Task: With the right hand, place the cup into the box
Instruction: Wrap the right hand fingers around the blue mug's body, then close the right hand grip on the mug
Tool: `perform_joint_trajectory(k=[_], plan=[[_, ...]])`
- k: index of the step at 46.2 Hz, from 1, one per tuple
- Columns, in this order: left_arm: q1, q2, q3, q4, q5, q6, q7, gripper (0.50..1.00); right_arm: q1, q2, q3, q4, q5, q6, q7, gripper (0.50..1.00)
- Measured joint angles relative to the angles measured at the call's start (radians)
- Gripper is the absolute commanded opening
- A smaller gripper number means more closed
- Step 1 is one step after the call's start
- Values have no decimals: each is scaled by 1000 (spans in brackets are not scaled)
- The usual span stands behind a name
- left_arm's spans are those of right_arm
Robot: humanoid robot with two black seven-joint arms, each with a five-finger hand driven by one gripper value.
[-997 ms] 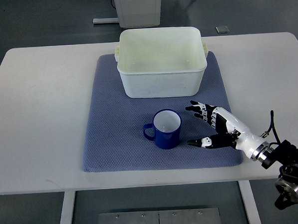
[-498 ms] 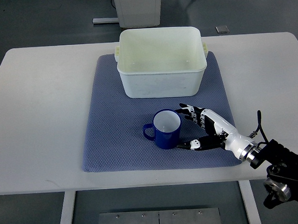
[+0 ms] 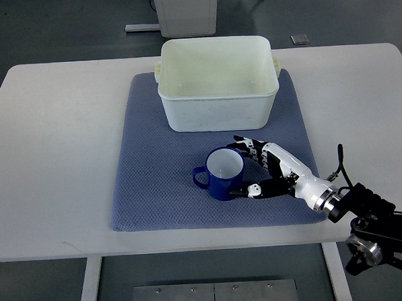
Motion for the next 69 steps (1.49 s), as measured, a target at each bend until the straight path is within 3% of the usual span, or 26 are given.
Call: perform_joint_trajectory(k=[69], plan=[[0,0,-1,0,0,0,0,1000,57,95,-35,-72,19,-3,-47,998]])
